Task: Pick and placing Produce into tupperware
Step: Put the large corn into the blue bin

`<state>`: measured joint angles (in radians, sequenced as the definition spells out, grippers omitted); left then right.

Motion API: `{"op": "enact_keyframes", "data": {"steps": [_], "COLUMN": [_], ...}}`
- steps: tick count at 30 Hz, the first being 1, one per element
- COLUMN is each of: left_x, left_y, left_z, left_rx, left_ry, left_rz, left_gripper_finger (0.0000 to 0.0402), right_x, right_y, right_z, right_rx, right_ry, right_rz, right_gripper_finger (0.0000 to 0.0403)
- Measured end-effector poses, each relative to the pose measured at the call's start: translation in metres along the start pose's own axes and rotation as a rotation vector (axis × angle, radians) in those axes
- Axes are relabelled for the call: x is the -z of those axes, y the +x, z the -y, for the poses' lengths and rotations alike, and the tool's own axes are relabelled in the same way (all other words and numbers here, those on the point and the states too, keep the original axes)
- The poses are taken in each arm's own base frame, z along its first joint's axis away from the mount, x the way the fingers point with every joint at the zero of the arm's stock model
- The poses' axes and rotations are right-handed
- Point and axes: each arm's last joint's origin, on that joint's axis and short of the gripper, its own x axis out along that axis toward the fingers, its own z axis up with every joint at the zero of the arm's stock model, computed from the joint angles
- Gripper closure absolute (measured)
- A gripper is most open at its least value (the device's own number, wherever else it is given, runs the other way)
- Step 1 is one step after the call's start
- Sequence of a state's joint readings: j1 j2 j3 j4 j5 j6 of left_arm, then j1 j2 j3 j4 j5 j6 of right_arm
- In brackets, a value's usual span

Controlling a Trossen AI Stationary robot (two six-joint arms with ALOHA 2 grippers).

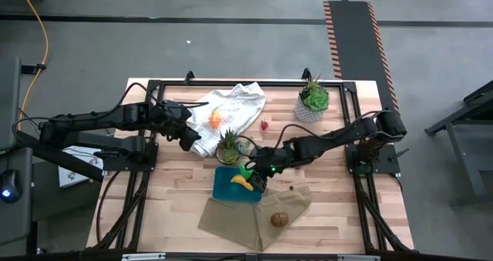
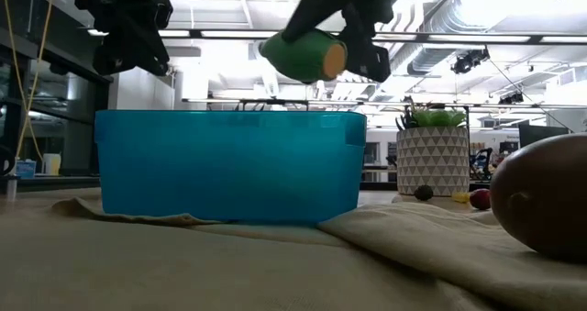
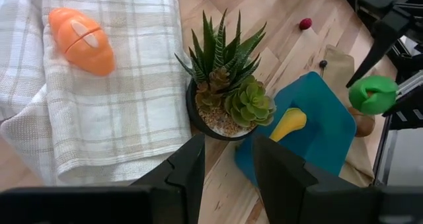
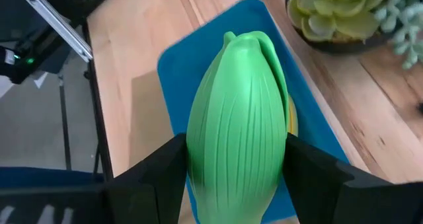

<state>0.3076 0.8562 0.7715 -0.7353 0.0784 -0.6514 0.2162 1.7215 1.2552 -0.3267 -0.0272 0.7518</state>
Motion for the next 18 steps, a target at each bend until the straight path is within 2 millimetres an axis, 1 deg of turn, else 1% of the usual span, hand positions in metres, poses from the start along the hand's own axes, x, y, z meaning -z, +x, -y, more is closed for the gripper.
{"op": "enact_keyframes", "data": {"steps": [4, 6, 10, 14, 18], "left_x": [0.0, 0.0, 0.0, 0.001, 0.001], "left_y": [0.0, 0.0, 0.0, 0.0, 0.0], "left_z": [0.0, 0.0, 0.0, 0.0, -0.001], "left_rx": [0.0, 0.0, -0.001, -0.002, -0.005], "left_ry": [0.0, 0.0, 0.0, -0.001, -0.001], "left_rz": [0.0, 0.0, -0.001, -0.009, -0.014], "left_gripper_finger": [0.0286, 0.0286, 0.0286, 0.0286, 0.0286], "right_x": [-0.001, -0.006, -0.016, -0.021, -0.02], "right_y": [0.002, 0.004, 0.013, 0.021, 0.027], "right_z": [-0.002, -0.006, -0.015, -0.02, -0.019], "right_rx": [0.008, 0.015, 0.066, 0.106, 0.119], "right_ry": [-0.002, -0.025, -0.098, -0.144, -0.158], "right_rz": [-0.008, -0.018, -0.094, -0.152, -0.179], "right_gripper_finger": [0.0206, 0.0206, 0.0206, 0.0206, 0.0206]}}
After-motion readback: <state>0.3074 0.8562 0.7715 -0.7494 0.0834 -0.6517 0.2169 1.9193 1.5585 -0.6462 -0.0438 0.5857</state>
